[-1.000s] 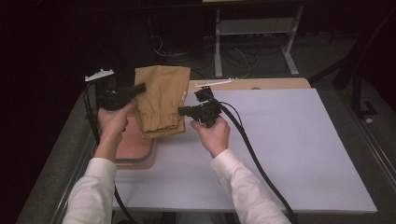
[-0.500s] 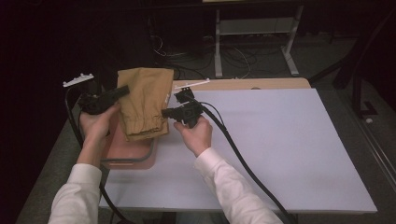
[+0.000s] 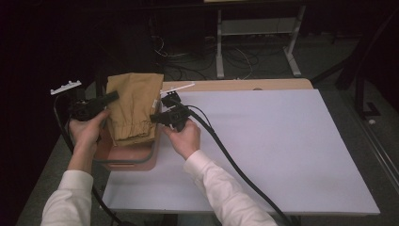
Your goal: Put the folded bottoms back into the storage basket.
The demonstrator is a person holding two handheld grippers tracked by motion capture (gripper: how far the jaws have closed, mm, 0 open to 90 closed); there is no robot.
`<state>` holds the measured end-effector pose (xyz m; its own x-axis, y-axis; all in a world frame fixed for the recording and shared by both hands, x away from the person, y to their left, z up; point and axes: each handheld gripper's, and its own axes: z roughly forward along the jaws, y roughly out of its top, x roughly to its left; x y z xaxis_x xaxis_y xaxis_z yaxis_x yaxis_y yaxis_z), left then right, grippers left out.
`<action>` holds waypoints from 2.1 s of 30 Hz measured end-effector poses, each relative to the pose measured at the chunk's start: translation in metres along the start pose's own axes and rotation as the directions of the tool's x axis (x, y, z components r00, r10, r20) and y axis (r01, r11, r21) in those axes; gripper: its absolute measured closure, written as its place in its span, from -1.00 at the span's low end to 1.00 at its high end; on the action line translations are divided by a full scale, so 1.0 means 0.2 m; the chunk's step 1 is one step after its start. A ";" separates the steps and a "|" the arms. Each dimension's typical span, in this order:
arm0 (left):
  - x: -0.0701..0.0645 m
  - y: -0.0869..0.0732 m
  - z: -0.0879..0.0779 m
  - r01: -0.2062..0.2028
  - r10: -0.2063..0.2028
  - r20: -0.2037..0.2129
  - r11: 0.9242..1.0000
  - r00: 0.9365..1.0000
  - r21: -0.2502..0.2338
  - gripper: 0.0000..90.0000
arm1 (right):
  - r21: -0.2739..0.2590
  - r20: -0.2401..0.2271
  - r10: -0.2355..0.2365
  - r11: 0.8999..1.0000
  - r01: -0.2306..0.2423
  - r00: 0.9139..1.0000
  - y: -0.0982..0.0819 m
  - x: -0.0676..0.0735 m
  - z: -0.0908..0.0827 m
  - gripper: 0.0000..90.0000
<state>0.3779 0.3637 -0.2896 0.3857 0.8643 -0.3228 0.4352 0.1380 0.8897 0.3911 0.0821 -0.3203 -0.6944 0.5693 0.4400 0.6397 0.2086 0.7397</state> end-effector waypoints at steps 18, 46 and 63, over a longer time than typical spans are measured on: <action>0.13 -0.08 -0.01 0.020 -0.019 -0.030 0.999 0.999 0.025 0.85 | 0.028 -0.015 0.006 1.000 -0.006 1.000 -0.05 0.01 0.17 0.88; 0.25 -0.25 0.03 0.057 -0.050 -0.069 0.993 0.996 0.105 0.84 | 0.098 -0.022 0.010 0.995 -0.008 1.000 -0.18 0.01 0.33 0.87; 0.22 -0.25 0.08 0.050 -0.036 -0.096 0.987 0.995 0.153 -0.10 | 0.050 0.022 -0.025 0.998 0.023 0.999 -0.17 0.02 0.28 0.31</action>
<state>0.3863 0.3868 -0.3527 0.2898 0.9014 -0.3218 0.5735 0.1057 0.8124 0.3859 0.1222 -0.3728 -0.7025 0.5814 0.4104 0.6390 0.2616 0.7233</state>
